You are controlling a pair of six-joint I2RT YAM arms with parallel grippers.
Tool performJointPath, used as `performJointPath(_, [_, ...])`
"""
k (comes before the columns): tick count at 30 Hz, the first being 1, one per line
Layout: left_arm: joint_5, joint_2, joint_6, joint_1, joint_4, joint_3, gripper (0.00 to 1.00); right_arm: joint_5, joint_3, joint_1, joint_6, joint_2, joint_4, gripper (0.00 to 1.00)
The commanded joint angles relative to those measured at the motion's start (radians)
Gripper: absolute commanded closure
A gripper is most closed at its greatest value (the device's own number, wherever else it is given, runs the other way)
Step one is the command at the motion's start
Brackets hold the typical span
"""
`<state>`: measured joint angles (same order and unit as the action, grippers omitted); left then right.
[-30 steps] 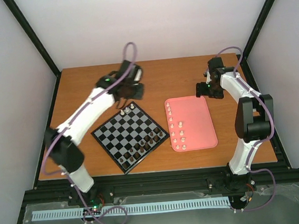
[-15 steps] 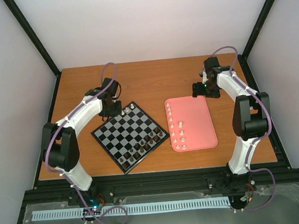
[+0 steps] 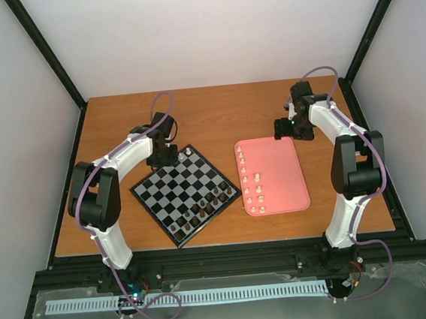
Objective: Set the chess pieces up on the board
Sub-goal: Place the chess piece on the chessboard.
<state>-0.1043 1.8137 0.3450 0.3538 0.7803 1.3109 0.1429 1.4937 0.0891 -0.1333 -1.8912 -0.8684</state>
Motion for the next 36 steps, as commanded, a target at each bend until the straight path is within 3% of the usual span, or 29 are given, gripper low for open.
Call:
performJointPath(1, [-0.005,0.026,-0.003,-0.003,-0.03,0.041,0.99,-0.009,0.027,0.005,0.014,-0.016,-0.007,0.12])
performJointPath(18, [-0.029,0.073,-0.008,-0.003,-0.038,0.044,0.98,-0.005,0.027,0.004,0.017,-0.028,-0.007,0.12])
performJointPath(36, [-0.027,0.042,-0.023,-0.003,-0.023,0.011,0.76,0.001,0.03,0.005,0.018,-0.03,-0.009,0.12])
